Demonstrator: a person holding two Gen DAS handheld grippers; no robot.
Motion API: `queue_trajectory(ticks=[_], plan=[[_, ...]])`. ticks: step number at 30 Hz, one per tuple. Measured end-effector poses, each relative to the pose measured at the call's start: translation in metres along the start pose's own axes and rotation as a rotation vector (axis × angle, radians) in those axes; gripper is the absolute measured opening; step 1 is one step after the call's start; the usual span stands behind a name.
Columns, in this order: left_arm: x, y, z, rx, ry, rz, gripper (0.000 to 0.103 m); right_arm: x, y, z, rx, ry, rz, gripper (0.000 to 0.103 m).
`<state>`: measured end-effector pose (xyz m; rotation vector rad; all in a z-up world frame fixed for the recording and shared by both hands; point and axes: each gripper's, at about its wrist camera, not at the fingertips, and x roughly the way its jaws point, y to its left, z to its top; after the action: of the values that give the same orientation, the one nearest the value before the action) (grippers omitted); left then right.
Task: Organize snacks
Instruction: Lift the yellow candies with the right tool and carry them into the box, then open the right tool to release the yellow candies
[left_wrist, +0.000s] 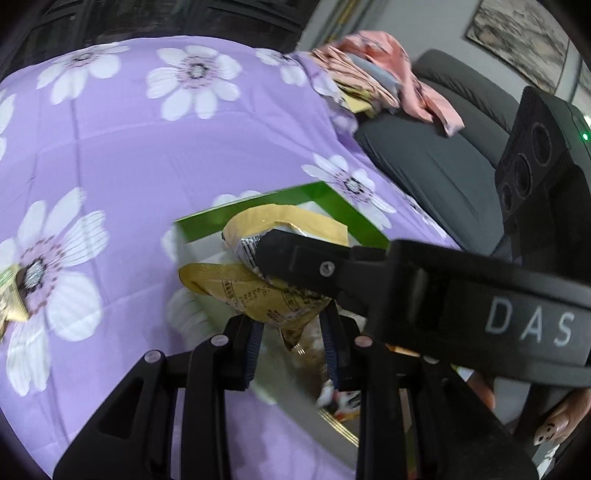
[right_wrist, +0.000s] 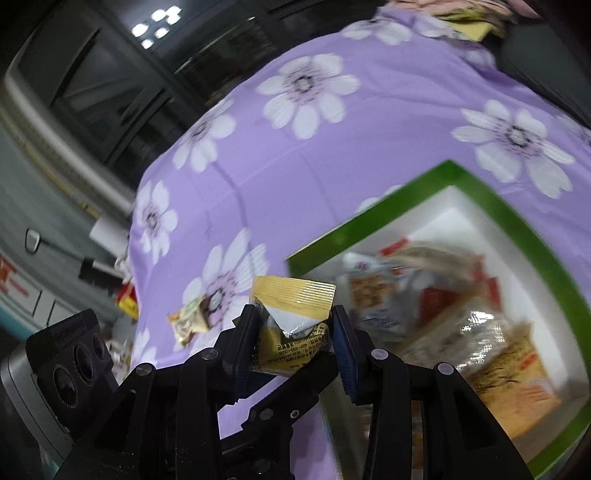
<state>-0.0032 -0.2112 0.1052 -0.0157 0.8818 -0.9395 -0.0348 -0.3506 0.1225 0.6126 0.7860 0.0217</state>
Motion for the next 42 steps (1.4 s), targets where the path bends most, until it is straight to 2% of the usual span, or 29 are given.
queue_trajectory(ticks=[9, 14, 18, 25, 35, 42], plan=[[0.031, -0.021, 0.009, 0.006, 0.075, -0.046, 0.028, -0.009, -0.035, 0.010, 0.093, -0.029, -0.053, 0.042], [0.045, -0.026, 0.009, 0.004, 0.113, -0.027, 0.028, -0.005, -0.051, 0.012, 0.130, -0.007, -0.066, 0.042], [0.053, -0.024, 0.007, -0.005, 0.140, -0.004, 0.028, 0.005, -0.064, 0.013, 0.165, 0.030, -0.043, 0.042], [0.053, -0.025, 0.003, -0.001, 0.160, 0.013, 0.028, 0.013, -0.073, 0.013, 0.202, 0.039, -0.115, 0.042], [0.015, -0.015, -0.005, -0.002, 0.080, 0.030, 0.031, 0.019, -0.080, 0.012, 0.219, 0.045, -0.209, 0.042], [-0.028, 0.024, -0.011, -0.071, 0.008, 0.109, 0.045, 0.030, -0.077, 0.010, 0.206, 0.066, -0.238, 0.042]])
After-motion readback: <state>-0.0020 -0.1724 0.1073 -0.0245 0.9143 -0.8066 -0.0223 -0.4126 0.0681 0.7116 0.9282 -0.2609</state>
